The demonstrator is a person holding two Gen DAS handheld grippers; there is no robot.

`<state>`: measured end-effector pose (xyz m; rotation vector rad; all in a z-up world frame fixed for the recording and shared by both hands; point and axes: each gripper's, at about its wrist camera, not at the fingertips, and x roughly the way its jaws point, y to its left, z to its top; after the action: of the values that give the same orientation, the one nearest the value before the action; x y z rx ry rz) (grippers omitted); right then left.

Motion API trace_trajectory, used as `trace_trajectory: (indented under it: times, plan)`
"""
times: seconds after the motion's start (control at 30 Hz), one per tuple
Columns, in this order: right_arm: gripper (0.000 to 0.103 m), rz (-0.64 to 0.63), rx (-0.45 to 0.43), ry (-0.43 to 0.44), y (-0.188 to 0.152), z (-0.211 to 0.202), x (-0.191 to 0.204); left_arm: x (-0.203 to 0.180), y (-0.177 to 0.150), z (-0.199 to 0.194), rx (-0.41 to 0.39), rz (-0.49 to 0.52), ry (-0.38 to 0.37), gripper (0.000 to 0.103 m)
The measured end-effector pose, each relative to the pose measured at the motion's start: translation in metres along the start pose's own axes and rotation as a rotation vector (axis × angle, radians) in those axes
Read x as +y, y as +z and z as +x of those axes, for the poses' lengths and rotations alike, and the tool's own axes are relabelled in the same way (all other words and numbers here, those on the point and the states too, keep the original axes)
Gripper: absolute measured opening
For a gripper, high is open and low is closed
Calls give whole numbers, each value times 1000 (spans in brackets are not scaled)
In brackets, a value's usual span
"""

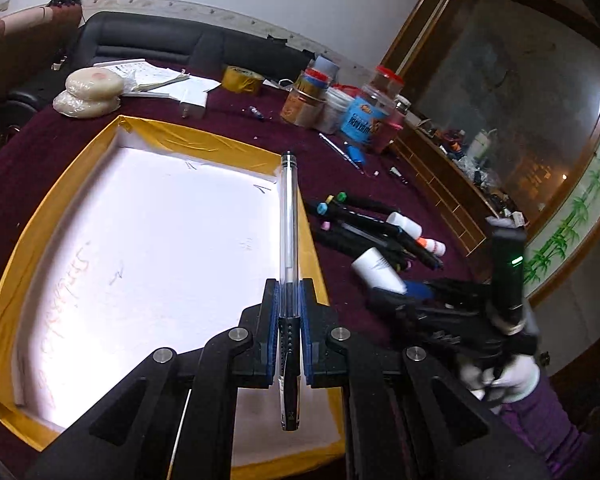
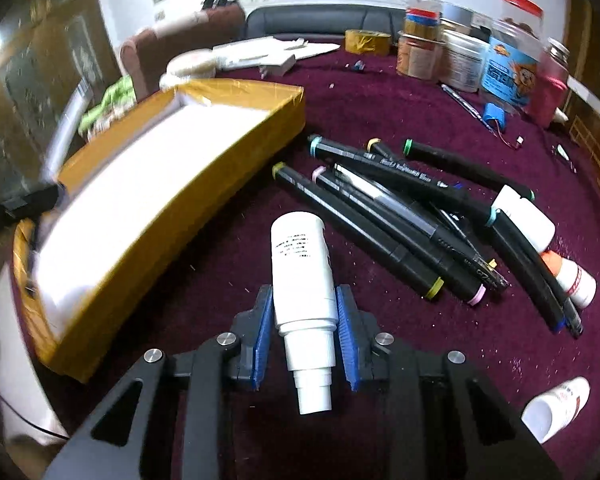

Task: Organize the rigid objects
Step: 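Carry the gel pen toward the yellow-rimmed tray with the left tool while the right tool grasps a white bottle, then lower the pen and white bottle into the tray and open both tools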

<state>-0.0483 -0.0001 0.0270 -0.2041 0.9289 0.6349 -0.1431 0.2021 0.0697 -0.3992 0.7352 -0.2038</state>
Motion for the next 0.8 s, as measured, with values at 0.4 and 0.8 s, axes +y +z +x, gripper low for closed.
trace_trajectory:
  times: [0.4, 0.8]
  plan:
    - [27, 191, -32, 244, 80, 5, 26, 16, 34, 34, 56, 26, 50, 7]
    - [28, 301, 34, 191, 125, 75, 33, 59, 67, 111, 149, -96, 95, 14]
